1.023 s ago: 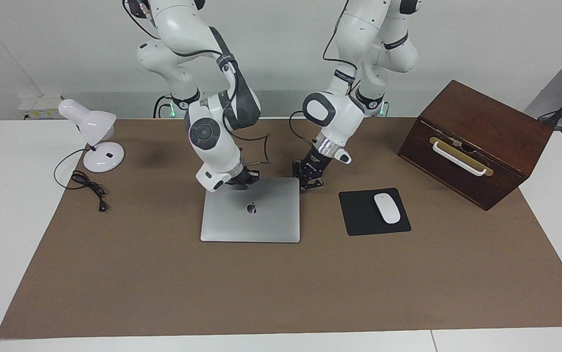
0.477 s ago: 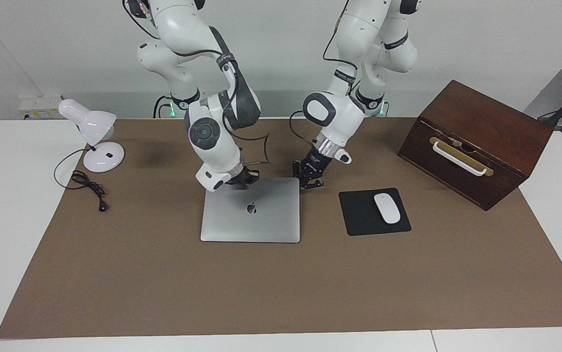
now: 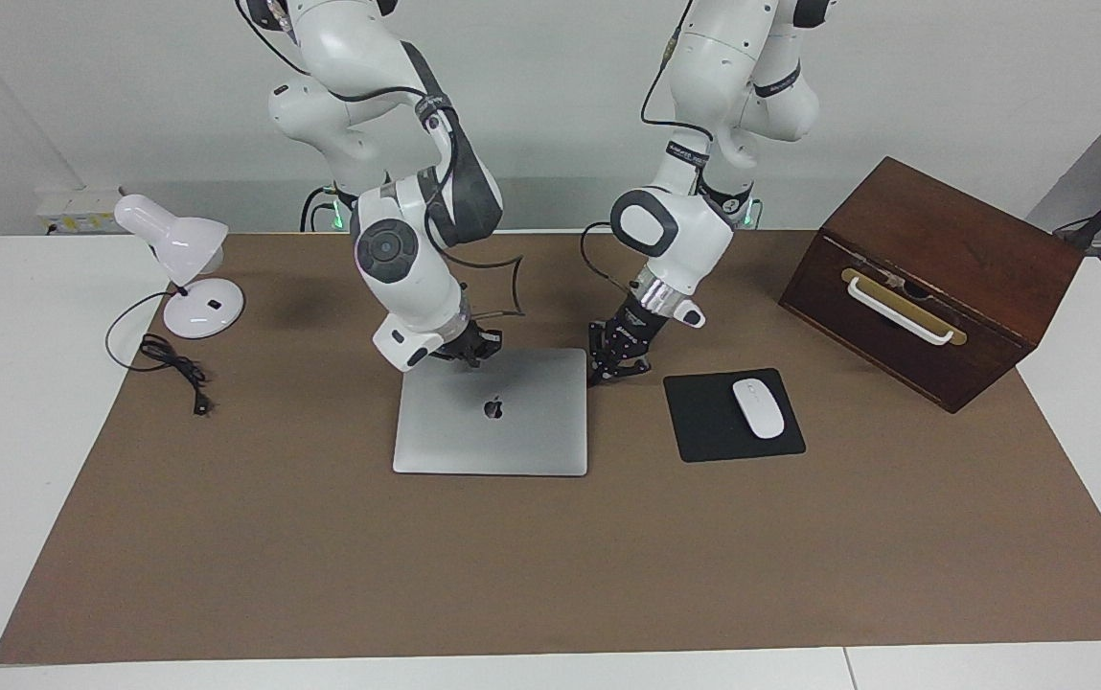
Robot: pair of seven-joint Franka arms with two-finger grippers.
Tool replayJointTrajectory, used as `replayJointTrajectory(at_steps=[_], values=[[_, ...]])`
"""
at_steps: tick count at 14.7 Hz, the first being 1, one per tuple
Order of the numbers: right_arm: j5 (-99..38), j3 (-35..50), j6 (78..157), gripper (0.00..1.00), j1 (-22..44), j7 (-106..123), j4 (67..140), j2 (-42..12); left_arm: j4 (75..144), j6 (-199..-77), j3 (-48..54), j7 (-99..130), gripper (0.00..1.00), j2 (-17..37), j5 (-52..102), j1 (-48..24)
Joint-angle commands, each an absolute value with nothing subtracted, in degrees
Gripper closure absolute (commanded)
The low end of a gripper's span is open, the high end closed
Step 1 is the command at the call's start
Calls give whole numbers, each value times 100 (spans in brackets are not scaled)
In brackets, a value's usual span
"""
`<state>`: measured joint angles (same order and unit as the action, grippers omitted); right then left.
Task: Close laptop with both arms
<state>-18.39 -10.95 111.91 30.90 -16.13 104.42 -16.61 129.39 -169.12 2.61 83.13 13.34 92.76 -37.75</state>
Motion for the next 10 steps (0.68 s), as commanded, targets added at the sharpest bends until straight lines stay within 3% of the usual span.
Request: replayJointTrajectory(at_steps=[1, 10], values=[[-1837, -1081, 11065, 100, 3024, -1635, 10424, -1538, 13096, -16674, 255, 8174, 100, 1090, 9360, -3605], [-1345, -1090, 10995, 100, 2409, -1065, 10336, -1135, 12885, -16409, 220, 7796, 100, 1028, 9299, -3217]])
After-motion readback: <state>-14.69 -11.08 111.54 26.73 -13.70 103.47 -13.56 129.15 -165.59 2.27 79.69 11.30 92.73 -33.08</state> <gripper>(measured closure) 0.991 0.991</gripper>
